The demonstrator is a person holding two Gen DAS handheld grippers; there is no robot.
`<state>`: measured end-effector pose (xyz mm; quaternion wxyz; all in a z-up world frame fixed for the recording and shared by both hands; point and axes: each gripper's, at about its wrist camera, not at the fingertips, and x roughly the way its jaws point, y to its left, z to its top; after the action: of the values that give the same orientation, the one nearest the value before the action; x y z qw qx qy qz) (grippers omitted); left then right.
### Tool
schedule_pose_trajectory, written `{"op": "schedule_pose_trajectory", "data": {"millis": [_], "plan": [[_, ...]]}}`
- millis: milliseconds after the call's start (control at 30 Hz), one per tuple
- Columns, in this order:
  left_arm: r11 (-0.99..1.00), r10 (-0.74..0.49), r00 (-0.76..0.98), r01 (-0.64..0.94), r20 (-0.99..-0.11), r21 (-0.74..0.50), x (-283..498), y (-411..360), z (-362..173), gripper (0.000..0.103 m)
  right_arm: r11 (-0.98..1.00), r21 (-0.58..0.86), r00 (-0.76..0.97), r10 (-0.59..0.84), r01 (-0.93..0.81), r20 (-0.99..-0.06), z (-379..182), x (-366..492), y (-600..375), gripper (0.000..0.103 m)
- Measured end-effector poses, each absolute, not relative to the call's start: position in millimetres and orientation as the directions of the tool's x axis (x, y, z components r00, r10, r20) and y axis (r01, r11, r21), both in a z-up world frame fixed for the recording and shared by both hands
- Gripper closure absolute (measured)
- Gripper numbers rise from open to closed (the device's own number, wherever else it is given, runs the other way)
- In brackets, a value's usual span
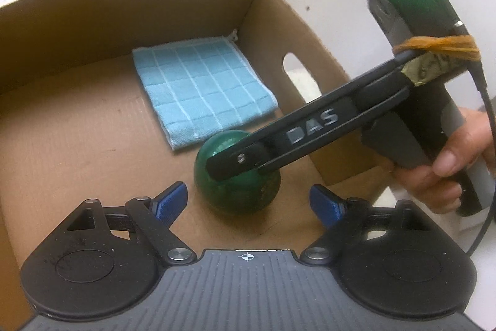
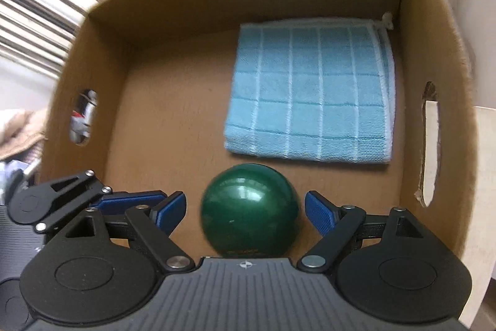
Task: Organize objects
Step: 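Open the right gripper to release the ball beside the cloth, then withdraw the right tool from the box toward the white box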
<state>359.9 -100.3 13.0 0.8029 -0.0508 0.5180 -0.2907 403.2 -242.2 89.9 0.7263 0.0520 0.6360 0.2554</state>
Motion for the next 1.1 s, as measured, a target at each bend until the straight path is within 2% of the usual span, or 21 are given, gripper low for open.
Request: {"op": "schedule_pose_trajectory", "data": {"millis": [200,367,467,567,667,833,900,1000,1100], "plan": [[0.844,-0.508,0.378,0.397,-0.774,-0.360,328.9,-85.6,43.3,0.016,0.821,0.476,0.218,0.551,-0.315,-0.806,136.8,375.5,-267.8,0.017],[0.856,-0.494,0.461,0.407,-0.737,-0.319,283.3,-73.4,73.3,0.007,0.758,0.554,0.335,0.651,-0.345,-0.681,168.6,330.5,-299.8,0.017],[0.863,-0.481,0.540,0.432,-0.691,-0.263,244.8,-66.5,85.3,0.002,0.709,0.594,0.393,0.705,-0.380,-0.590,176.4,294.1,-318.5,0.017],[0.875,-0.462,0.600,0.430,-0.653,-0.224,207.9,-60.1,84.6,0.002,0.671,0.613,0.442,0.739,-0.418,-0.508,175.9,254.3,-333.8,0.017],[0.885,-0.449,0.651,0.418,-0.613,-0.204,173.9,-57.9,74.6,0.001,0.629,0.645,0.461,0.770,-0.433,-0.441,156.8,220.8,-340.3,0.017],[0.889,-0.450,0.683,0.405,-0.575,-0.214,140.3,-61.1,37.3,0.001,0.609,0.670,0.449,0.784,-0.424,-0.429,109.2,189.6,-326.0,0.016],[0.898,-0.434,0.680,0.382,-0.591,-0.219,139.0,-64.7,19.4,0.001,0.615,0.676,0.444,0.779,-0.406,-0.442,92.5,187.3,-319.0,0.017],[0.913,-0.400,0.677,0.352,-0.618,-0.206,142.8,-70.5,0.8,0.001,0.630,0.681,0.423,0.769,-0.372,-0.480,74.1,191.4,-309.2,0.023],[0.923,-0.374,0.676,0.338,-0.635,-0.185,151.0,-73.2,-8.9,0.001,0.630,0.688,0.392,0.772,-0.361,-0.501,59.3,198.2,-299.1,0.024]]}}
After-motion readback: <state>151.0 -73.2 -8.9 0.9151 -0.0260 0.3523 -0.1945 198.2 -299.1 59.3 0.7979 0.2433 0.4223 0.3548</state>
